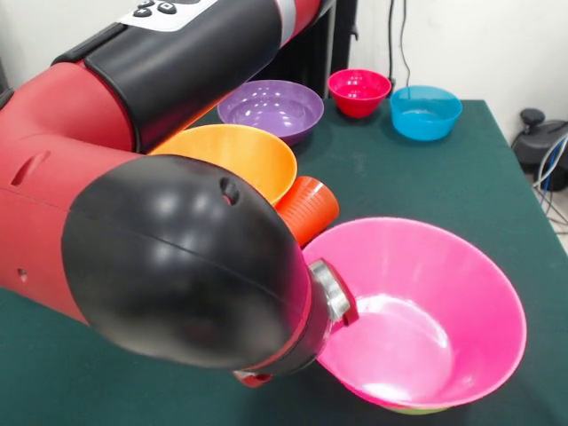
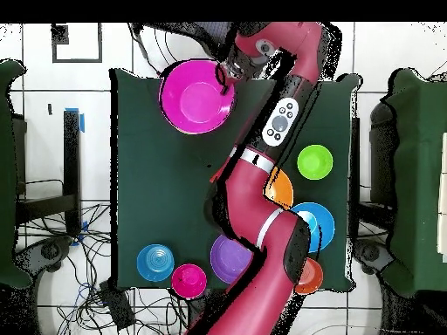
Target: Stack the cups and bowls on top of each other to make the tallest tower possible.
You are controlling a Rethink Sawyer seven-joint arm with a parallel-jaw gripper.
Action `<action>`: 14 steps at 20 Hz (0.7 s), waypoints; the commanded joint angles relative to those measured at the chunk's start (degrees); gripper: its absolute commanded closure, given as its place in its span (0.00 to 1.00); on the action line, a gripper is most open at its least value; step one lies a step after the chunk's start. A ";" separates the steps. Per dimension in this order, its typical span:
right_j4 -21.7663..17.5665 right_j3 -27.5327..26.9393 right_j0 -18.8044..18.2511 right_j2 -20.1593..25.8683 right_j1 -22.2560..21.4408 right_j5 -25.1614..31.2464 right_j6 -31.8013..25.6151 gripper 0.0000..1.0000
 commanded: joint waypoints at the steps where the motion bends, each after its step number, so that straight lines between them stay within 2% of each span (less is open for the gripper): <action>1: -6.49 -5.55 -0.91 -5.47 -1.79 11.09 -14.50 1.00; 12: -7.84 -5.09 -1.18 -5.64 -2.15 16.61 -12.96 1.00; 14: -7.36 -5.43 -1.15 -4.91 -1.81 16.05 -12.22 1.00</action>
